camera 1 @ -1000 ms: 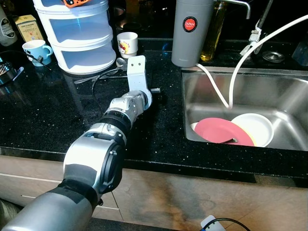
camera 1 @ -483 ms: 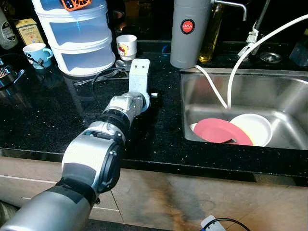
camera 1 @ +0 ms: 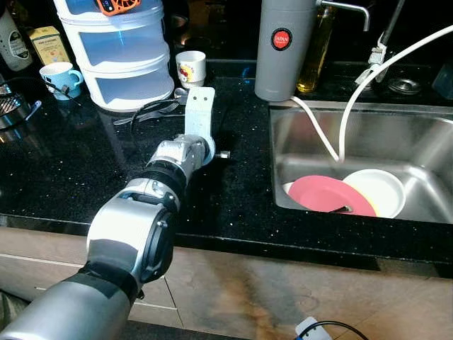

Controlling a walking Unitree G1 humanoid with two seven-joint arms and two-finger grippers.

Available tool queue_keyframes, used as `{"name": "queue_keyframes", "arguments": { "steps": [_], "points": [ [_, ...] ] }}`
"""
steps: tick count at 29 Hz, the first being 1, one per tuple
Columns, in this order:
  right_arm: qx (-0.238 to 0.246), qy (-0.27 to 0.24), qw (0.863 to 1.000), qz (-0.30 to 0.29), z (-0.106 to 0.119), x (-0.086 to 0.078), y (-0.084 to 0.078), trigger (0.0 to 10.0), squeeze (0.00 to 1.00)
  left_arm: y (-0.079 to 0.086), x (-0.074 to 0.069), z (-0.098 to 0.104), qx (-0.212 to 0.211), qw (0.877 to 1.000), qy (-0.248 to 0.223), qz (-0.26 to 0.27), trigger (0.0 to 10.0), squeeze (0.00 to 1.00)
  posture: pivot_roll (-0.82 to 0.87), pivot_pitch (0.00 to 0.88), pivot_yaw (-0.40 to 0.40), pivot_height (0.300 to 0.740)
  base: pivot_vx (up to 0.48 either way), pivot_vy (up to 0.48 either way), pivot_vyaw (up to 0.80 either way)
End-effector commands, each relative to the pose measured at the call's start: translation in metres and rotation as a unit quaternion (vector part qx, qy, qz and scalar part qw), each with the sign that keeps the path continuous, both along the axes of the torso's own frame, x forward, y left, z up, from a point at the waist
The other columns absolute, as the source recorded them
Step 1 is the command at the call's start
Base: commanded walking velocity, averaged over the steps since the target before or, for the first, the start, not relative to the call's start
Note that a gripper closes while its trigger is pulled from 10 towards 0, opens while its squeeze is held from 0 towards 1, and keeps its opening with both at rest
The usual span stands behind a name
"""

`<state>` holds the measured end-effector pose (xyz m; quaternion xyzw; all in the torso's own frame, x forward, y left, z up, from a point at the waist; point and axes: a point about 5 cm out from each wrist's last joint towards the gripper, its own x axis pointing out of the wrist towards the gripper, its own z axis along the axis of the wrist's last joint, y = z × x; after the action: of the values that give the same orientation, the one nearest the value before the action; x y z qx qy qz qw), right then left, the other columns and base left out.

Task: Kitchen organization

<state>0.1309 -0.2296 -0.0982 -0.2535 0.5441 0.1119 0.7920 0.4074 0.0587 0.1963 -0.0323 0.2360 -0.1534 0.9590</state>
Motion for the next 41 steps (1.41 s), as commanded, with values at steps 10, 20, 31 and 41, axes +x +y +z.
{"name": "queue_keyframes", "arguments": {
  "steps": [10,20,31,41],
  "points": [
    [0.002,-0.003,1.0,0.0,0.0,0.002,0.002,10.0,0.0,0.003,-0.009,-0.027,0.004,0.998,0.058,-0.004,0.0,0.0,-0.04,0.016,0.041,0.74,0.0,0.0,0.0],
    [0.001,-0.003,1.0,0.001,0.0,0.001,0.002,10.0,0.0,-0.031,-0.003,0.025,-0.09,0.987,-0.056,-0.121,0.0,0.0,-0.04,0.014,0.036,0.74,0.0,0.0,0.0],
    [0.001,-0.001,1.0,0.005,0.0,0.002,0.002,10.0,0.0,-0.043,-0.009,0.037,-0.098,0.969,-0.099,-0.202,0.0,0.0,-0.03,0.018,0.028,0.74,0.0,0.0,0.0],
    [0.023,-0.034,0.998,-0.055,0.002,0.004,0.0,10.0,0.0,-0.023,-0.057,0.044,-0.141,0.878,-0.266,-0.371,10.0,0.0,-0.02,0.011,0.006,0.74,0.0,0.0,0.0]
  ]
}}
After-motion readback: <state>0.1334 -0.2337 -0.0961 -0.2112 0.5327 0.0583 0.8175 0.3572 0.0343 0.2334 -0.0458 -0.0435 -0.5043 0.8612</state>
